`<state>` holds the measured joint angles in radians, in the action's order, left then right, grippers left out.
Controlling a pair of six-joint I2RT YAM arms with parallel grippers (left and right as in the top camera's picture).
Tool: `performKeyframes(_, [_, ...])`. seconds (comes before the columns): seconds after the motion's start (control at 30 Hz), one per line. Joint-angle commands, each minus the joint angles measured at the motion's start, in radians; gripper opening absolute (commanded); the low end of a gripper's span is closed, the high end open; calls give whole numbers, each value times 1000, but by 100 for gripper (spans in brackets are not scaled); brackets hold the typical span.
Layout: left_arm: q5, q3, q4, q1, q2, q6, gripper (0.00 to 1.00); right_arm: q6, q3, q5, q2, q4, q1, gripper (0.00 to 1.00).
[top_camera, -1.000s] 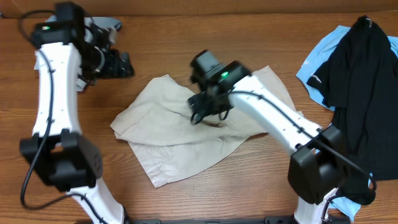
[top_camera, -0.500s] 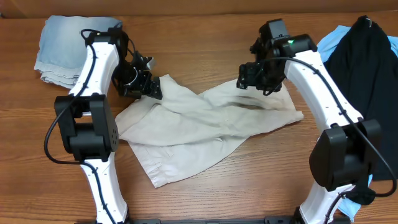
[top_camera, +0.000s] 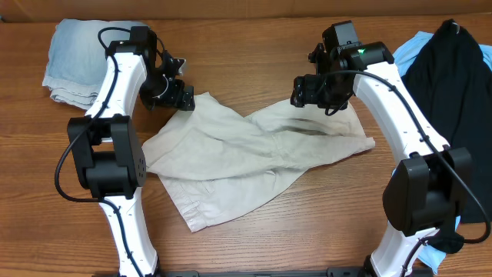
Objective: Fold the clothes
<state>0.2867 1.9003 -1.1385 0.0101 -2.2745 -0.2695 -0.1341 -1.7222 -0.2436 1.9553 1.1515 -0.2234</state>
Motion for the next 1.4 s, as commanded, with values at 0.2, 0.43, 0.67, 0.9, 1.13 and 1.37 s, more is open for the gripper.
performKeyframes(0.2, [15, 3, -55, -51, -9, -21, 8, 3, -24, 56, -33, -18, 4, 80])
performKeyframes(0.43, [11, 167, -123, -33, -4, 98, 4, -2, -24, 56, -34, -55, 6, 75])
performKeyframes(0.67, [13, 682, -279, -26, -4, 173, 4, -61, -31, 37, -35, -107, 35, 71])
performKeyframes(0.9, [100, 1109, -414, -37, -4, 237, 4, -62, -41, 21, -40, -108, 63, 71])
performKeyframes(1.13, [312, 1102, -551, -115, -1, 338, 4, -61, -44, -77, -57, -106, 122, 71])
performKeyframes(1.37, [189, 961, -551, -281, -2, 390, 4, -50, -48, -163, -88, -47, 241, 70])
